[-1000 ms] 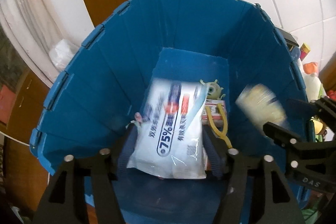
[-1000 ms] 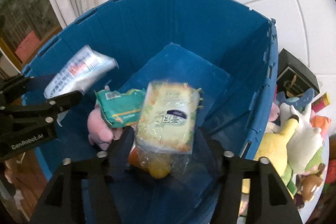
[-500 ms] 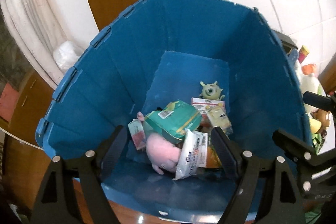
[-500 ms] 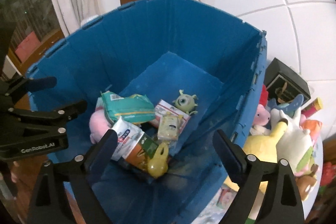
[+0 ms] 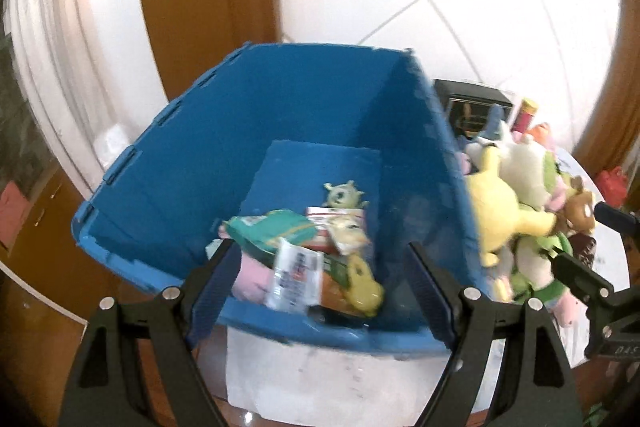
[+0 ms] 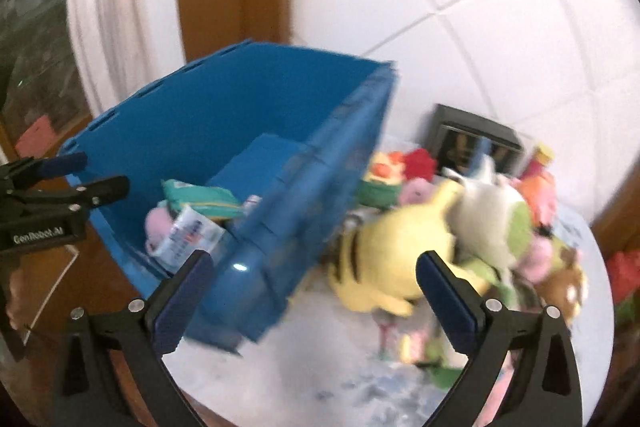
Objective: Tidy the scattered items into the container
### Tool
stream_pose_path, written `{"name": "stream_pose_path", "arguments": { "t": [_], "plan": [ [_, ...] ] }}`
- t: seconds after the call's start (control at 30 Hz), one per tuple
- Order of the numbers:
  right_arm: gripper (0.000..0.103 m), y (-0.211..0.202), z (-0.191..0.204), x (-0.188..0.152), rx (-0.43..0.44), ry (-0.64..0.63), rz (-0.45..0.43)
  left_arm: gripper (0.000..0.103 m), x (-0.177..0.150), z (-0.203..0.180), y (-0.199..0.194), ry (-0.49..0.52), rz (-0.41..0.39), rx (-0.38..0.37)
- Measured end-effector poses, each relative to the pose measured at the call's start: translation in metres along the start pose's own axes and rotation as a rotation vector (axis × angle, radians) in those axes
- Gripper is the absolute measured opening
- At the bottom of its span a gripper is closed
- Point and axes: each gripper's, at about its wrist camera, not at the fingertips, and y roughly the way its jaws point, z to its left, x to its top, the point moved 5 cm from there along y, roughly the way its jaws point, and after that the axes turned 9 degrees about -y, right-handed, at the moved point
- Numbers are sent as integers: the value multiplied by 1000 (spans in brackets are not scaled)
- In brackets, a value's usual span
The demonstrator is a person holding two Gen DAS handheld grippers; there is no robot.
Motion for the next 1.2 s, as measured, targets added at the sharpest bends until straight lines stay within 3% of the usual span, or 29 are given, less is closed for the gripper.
{"name": "stream_pose_path", "arguments": {
  "t": [0.23,0.5,0.77,1.0,1.2],
  "plan": [
    [103,-61,-70,-83,-71,124,-31,83,-52,-83,-41,46,-39,-73],
    [103,-104,-111,-157,-72,119,0,83,-119,-142,-71,22,-32,-36],
    [103,-137,-118,-205,-83,168,-17,83,-156,-161,-112,53,-81,-42],
    [103,-156,-99,-214,-89,168,-36,83,-165,-148,-136,42,-121,-32],
    [103,-161,-86,-217,-77,179,-44,83,-173,-135,-141,34,-111,-16]
  ]
}}
